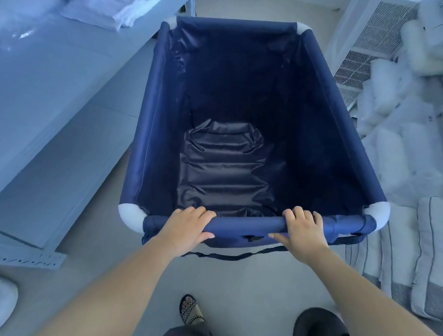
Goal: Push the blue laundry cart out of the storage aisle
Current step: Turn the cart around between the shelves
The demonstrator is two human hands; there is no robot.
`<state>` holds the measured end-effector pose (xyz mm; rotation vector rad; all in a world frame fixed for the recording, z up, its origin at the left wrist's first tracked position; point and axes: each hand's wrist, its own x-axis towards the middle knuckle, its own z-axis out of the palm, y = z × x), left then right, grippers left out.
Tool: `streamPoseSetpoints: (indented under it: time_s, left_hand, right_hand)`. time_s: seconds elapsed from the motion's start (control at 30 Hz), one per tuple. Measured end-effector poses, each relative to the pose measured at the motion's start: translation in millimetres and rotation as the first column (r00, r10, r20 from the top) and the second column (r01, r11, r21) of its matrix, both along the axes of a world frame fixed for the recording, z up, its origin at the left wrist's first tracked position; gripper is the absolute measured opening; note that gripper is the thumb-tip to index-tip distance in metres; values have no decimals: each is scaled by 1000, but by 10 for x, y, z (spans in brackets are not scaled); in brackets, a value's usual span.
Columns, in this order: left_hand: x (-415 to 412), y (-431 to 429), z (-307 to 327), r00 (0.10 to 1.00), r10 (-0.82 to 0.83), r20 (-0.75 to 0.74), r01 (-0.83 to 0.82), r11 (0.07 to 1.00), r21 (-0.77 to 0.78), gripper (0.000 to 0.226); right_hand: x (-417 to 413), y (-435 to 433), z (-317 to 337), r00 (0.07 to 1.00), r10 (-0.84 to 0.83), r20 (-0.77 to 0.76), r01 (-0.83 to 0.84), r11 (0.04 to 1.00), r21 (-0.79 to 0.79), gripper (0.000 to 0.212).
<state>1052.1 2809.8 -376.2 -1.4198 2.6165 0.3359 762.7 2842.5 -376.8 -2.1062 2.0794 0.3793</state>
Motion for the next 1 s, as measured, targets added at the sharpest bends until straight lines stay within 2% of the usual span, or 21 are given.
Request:
streamPoseSetpoints:
  time_s: [0.33, 0.53, 0.83, 1.0]
  left_hand:
    - [18, -606, 62, 999, 16, 44, -23, 987, 157, 44]
    - [4, -928, 87, 995, 2, 99, -22, 979, 201, 42]
    - [-88, -1574, 117, 988, 44, 146, -67, 985, 158, 40]
    - [-252, -1907, 105, 963, 192, 191, -216, 970, 115, 38]
  right_hand:
    - [55, -529, -21, 989, -116, 92, 106, 989, 104, 60]
    - [56, -832, -24, 990, -117, 82, 106, 986, 132, 59]
    - [12, -1499, 10, 991, -95, 97, 76, 980, 185, 59]
    - [-65, -1883, -2, 994, -13, 111, 1, 994, 107, 56]
